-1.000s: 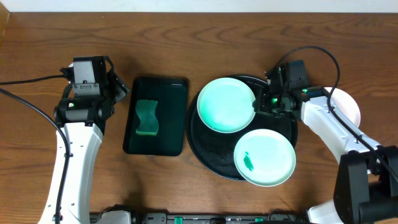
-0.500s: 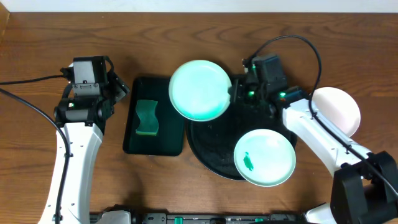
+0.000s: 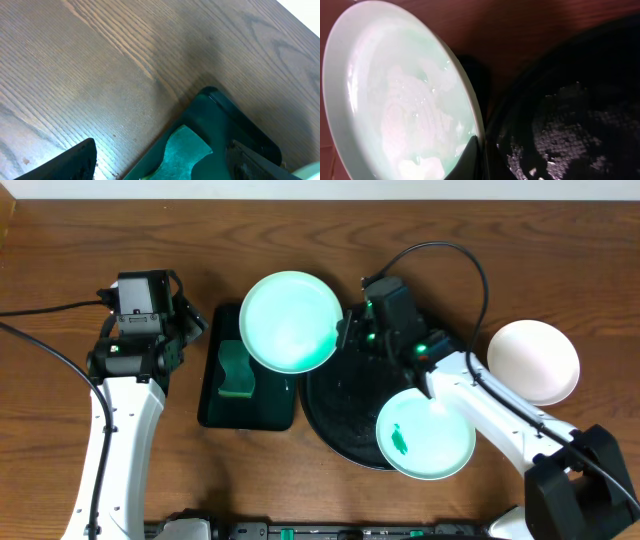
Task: Clean dirty plates on tray and stack at the side
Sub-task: 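Lift the pale green plate up and left with the right gripper, then hold the pale green plate tilted above the black tray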
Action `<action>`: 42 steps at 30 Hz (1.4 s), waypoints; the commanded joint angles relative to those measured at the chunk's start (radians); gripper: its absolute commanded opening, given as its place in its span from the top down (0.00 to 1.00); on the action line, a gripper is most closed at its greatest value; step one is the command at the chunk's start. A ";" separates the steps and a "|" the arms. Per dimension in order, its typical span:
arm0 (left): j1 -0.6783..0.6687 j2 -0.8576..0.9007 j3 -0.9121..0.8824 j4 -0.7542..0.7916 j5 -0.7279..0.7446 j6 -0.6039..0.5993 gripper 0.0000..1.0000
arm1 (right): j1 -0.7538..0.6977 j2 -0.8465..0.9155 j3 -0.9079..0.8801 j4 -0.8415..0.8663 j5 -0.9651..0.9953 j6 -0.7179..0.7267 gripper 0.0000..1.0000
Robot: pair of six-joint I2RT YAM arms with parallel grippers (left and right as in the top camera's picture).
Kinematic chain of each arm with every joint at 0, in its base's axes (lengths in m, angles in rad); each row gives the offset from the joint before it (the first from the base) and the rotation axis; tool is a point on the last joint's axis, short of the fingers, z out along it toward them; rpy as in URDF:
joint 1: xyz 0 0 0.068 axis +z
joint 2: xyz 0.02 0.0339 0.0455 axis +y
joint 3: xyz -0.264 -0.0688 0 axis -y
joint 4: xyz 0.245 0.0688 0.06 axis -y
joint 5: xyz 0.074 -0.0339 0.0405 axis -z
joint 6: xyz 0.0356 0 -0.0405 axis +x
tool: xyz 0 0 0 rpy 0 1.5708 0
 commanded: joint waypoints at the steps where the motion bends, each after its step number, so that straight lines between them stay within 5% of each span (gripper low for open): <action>1: 0.006 -0.002 0.011 -0.003 -0.006 -0.008 0.18 | 0.047 0.023 0.021 0.022 0.098 0.032 0.99; 15: 0.006 -0.002 0.011 -0.003 -0.006 -0.008 0.18 | 0.186 0.077 0.021 0.076 0.372 0.063 0.99; 30: 0.006 -0.002 0.011 -0.003 -0.006 -0.008 0.18 | 0.235 0.077 0.021 0.239 0.521 -0.306 0.99; 42: 0.006 -0.002 0.011 -0.003 -0.006 -0.008 0.18 | 0.246 0.077 0.021 0.282 0.523 -0.367 0.99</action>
